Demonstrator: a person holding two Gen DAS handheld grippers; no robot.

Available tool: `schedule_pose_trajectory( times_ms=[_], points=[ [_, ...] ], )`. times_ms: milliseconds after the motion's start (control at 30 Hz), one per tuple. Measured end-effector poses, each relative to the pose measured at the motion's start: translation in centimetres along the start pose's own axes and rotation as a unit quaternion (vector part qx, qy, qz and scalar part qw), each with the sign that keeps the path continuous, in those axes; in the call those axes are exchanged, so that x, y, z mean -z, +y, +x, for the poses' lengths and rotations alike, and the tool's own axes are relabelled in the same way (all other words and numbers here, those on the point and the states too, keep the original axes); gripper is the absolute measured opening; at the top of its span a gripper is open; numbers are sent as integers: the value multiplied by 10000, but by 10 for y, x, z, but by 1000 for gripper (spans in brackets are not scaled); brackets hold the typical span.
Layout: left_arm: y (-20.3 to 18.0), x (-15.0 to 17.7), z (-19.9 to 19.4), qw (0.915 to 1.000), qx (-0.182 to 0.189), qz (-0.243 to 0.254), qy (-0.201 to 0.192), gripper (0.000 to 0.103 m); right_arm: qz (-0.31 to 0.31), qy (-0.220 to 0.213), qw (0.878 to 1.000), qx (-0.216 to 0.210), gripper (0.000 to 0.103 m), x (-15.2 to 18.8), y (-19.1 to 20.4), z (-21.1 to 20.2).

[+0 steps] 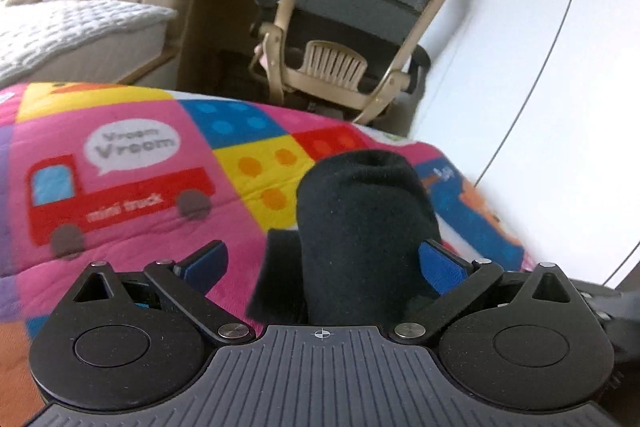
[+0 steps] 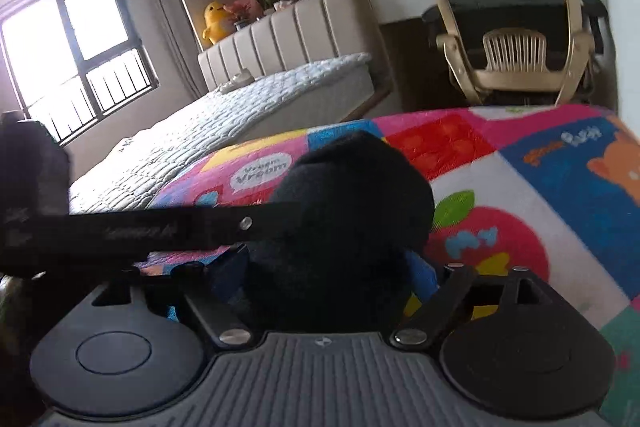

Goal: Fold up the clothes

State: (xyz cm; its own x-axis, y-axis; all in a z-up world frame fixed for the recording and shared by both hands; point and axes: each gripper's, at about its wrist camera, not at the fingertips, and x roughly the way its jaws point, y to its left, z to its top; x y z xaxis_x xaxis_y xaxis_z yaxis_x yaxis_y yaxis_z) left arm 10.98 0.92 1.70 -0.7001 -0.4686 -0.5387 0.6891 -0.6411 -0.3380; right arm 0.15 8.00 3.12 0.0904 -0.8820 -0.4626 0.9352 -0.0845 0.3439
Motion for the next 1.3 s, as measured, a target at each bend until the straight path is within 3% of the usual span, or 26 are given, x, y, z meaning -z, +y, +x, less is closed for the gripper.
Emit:
schedule_pose_trajectory(
  times_ms=[100,167,267,333,433,500,700,833,933,1000,1033,1200,1300],
  points=[
    [12,0,1,9998,41,-191,-6,103,454,-138,9989,40,83,-3,-20,-7],
    [21,2,2,9991,169,-400,39,103,871,12,9962,-81,84,-1,-34,2],
    [30,5,8,9959,403,-774,247,103,1627,318,9847,-542,91,10,-54,25],
    [34,6,11,9939,493,-935,318,103,2101,384,9725,-926,88,17,-64,34],
    [40,7,18,9888,687,-1245,448,103,2101,364,9706,-1116,67,15,-65,30],
    [38,8,25,9866,783,-1329,524,103,2082,390,9713,-1082,61,12,-69,25],
    [9,7,36,9903,892,-969,449,103,1477,262,9870,-578,62,3,-72,-2],
    [-2,10,24,9979,544,-327,109,103,652,203,9973,-285,66,-15,-53,-14],
    [-2,13,13,9995,294,-81,-99,103,-61,-285,9995,82,61,-39,-29,-23],
    [-1,14,11,9995,259,-32,-179,103,-255,-474,9984,178,51,-56,-15,-16],
    [0,15,10,9994,255,-31,-211,103,-210,-364,9991,94,46,-62,-11,-3],
    [13,19,6,9991,134,-252,-311,103,191,441,9987,-140,45,-62,-6,72],
    [23,18,5,9985,-56,-387,-375,103,214,368,9990,-154,45,-58,-4,75]
  ],
)
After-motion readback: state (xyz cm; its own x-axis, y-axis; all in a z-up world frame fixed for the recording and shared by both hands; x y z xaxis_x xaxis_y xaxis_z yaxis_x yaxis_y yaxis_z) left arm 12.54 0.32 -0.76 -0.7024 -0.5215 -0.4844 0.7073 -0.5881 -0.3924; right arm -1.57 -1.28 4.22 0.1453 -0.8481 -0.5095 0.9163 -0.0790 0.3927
